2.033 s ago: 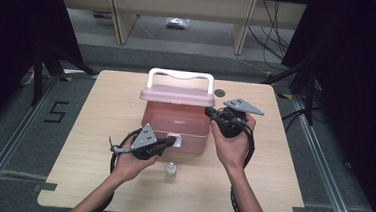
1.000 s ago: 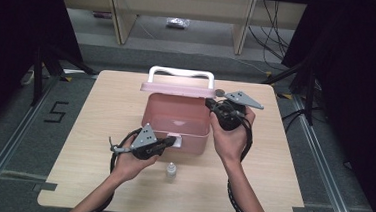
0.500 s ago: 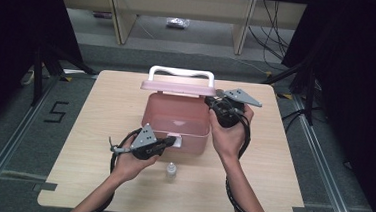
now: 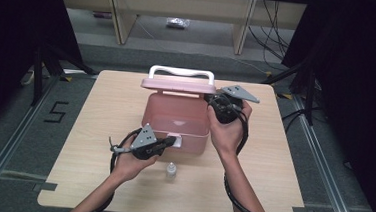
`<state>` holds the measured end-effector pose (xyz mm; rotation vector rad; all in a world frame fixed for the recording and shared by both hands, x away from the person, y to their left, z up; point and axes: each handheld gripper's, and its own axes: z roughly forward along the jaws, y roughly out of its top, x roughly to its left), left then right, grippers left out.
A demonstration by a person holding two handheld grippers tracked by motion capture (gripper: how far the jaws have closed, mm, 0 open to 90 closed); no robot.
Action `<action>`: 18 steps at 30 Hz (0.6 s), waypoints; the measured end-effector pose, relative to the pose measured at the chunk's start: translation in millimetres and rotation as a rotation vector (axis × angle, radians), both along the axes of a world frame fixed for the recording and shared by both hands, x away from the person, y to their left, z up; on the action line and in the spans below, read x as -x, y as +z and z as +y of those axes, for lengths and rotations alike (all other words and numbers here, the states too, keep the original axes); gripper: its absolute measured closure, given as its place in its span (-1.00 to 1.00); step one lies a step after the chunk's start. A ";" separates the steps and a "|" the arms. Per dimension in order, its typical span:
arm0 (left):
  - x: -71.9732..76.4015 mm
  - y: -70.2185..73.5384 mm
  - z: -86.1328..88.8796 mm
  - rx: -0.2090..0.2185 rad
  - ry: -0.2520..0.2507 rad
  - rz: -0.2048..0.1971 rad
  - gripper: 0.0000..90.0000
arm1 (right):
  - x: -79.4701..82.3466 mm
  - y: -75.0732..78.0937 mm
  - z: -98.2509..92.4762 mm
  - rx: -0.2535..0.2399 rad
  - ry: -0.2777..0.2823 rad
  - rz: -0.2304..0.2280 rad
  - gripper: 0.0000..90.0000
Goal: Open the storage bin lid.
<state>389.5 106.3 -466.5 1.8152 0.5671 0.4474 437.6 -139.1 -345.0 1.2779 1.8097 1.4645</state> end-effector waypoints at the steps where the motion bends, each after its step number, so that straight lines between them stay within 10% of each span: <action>1: 0.0 0.1 0.0 -0.001 0.000 0.000 0.99 | -1.8 -0.7 -0.4 0.009 0.006 -0.019 1.00; 18: 0.4 -0.1 -0.2 0.002 0.001 -0.002 0.99 | -9.8 0.9 3.3 0.008 -0.009 -0.013 1.00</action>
